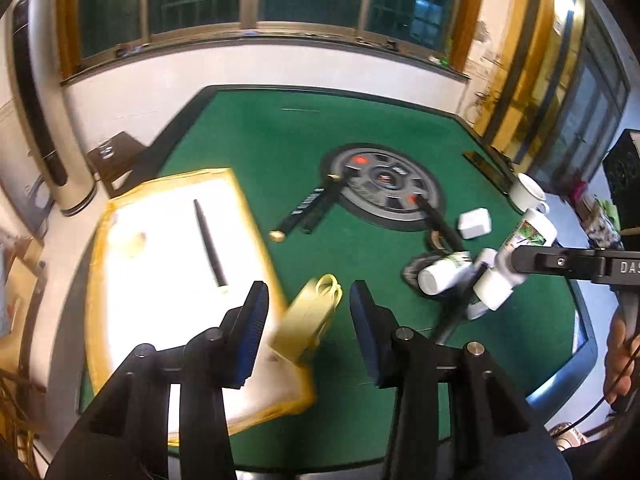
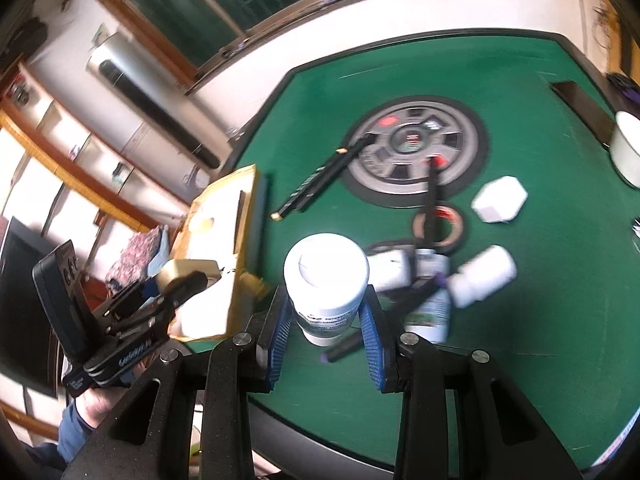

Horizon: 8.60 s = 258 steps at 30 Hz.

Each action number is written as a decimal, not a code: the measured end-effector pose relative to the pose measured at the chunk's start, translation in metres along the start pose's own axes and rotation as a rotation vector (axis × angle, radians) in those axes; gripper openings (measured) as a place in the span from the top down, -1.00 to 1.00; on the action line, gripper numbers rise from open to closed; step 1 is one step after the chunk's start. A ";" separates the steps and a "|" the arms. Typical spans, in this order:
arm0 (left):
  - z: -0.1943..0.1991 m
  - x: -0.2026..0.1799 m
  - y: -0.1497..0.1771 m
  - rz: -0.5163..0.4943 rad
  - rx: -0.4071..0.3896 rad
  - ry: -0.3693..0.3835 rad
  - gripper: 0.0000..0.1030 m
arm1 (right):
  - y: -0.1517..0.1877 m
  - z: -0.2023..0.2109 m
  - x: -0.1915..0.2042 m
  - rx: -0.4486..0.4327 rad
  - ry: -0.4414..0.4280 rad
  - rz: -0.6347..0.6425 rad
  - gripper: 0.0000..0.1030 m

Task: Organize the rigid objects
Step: 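Carry the keychain card to the tray with the left tool while the right tool carries the bottle, then lower the card into the tray with the left tool while the right tool sets the bottle down, then move both tools back over the table toward the black markers, then grasp a black marker with the left tool while the right tool grasps another marker, then carry both black markers over the tray with both tools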

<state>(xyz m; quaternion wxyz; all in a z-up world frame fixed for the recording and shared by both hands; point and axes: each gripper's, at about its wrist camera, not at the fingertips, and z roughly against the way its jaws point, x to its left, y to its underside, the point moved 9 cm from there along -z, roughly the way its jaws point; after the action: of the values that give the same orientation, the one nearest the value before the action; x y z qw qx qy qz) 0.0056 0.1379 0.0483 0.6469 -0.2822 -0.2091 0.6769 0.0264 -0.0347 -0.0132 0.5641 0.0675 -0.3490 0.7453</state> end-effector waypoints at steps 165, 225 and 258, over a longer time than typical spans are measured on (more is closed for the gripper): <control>-0.225 -0.044 -0.065 -0.140 0.384 -0.045 0.45 | 0.067 0.097 -0.190 -0.123 0.167 -0.448 0.06; -0.064 -0.077 0.114 -0.111 0.374 0.115 0.73 | 0.067 -0.077 -0.002 0.237 0.027 0.034 0.42; -0.054 -0.076 0.073 -0.050 0.237 0.145 0.76 | 0.068 -0.050 -0.027 0.192 0.082 0.061 0.73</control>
<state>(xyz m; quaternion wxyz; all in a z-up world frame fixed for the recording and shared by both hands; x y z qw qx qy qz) -0.0145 0.0522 -0.0314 0.7059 -0.2466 -0.0874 0.6582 -0.0094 -0.0344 -0.0945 0.5461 0.0802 -0.2543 0.7941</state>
